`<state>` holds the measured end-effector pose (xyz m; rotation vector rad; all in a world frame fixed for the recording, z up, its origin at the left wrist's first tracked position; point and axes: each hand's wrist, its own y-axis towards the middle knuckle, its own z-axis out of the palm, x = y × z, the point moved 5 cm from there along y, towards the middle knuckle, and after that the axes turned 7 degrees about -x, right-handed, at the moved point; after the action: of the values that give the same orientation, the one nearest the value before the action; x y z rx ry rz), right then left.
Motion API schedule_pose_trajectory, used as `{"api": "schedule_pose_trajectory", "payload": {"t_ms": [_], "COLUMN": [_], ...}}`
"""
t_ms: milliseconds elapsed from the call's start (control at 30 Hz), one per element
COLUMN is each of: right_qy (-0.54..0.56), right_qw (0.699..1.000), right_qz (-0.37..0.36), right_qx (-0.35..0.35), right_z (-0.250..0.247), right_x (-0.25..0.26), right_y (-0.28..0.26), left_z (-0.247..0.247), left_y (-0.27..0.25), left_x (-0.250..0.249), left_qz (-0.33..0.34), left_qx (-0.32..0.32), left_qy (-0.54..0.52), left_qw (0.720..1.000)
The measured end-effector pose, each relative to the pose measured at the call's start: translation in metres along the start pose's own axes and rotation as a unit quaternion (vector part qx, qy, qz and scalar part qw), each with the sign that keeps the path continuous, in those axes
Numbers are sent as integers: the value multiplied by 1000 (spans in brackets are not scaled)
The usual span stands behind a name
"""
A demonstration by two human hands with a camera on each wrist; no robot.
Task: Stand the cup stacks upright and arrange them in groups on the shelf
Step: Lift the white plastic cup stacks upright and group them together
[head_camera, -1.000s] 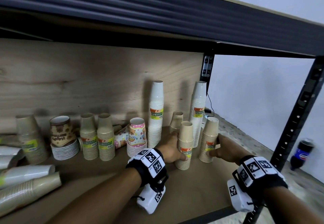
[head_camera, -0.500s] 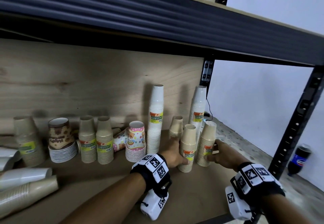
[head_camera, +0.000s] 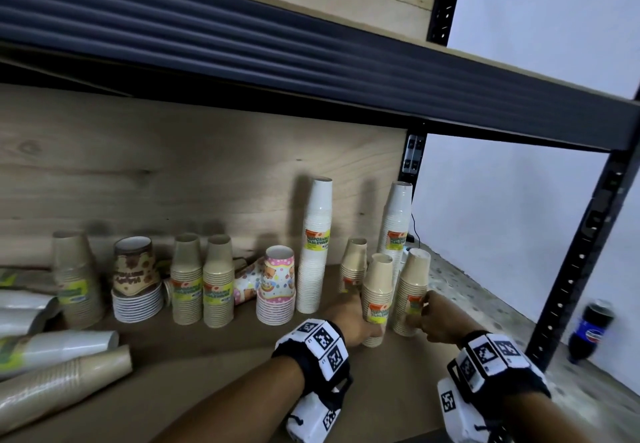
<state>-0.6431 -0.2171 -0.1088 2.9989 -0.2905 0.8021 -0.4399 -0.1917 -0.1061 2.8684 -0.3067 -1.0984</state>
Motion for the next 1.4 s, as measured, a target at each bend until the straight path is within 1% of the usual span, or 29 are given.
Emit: {"api": "schedule_pose_trajectory", "payload": {"t_ms": [133, 267, 400, 500, 600, 700, 733, 800, 867, 967, 1067, 1167, 1200, 1400], "right_qy": [23, 44, 45, 1, -48, -122, -136, -147, -115, -111, -107, -150, -151, -98], "right_qw": [1000, 999, 999, 999, 995, 990, 987, 982, 980, 976, 974, 962, 960, 951], "right_qz": [0, 4, 9, 30, 43, 23, 21, 16, 22, -11, -55, -127, -141, -212], "right_qx": [-5, 19, 29, 33, 77, 72, 80, 118, 160, 187, 193, 187, 188, 203], "right_z": [1, -2, -2, 0, 1, -2, -1, 6, 15, 23, 33, 47, 52, 96], "right_x": [0, 4, 5, -1, 4, 15, 19, 29, 44, 74, 107, 152, 165, 251], "right_y": [1, -5, -6, -3, -15, -29, -33, -44, -62, -87, -102, -118, -123, -149], "left_z": [0, -2, -3, -6, -20, -49, -58, -77, -94, -119, -146, -176, -185, -245], "left_y": [0, 3, 5, 4, -4, -17, -21, -31, -45, -66, -87, -109, -116, -160], "left_x": [1, 2, 4, 7, 10, 14, 17, 26, 38, 56, 74, 97, 103, 148], "left_qz": [5, 3, 7, 8, 3, -3, -1, -1, -13, -33, -49, -73, -81, -125], "left_qx": [-7, 21, 29, 30, 27, 18, 14, 7, 2, -7, -11, -31, -38, -66], "left_qy": [-6, -27, -26, -5, 40, 62, 72, 96, 110, 111, 100, 91, 93, 87], "left_qw": [1000, 999, 999, 1000, 999, 998, 997, 995, 994, 993, 994, 993, 992, 986]}}
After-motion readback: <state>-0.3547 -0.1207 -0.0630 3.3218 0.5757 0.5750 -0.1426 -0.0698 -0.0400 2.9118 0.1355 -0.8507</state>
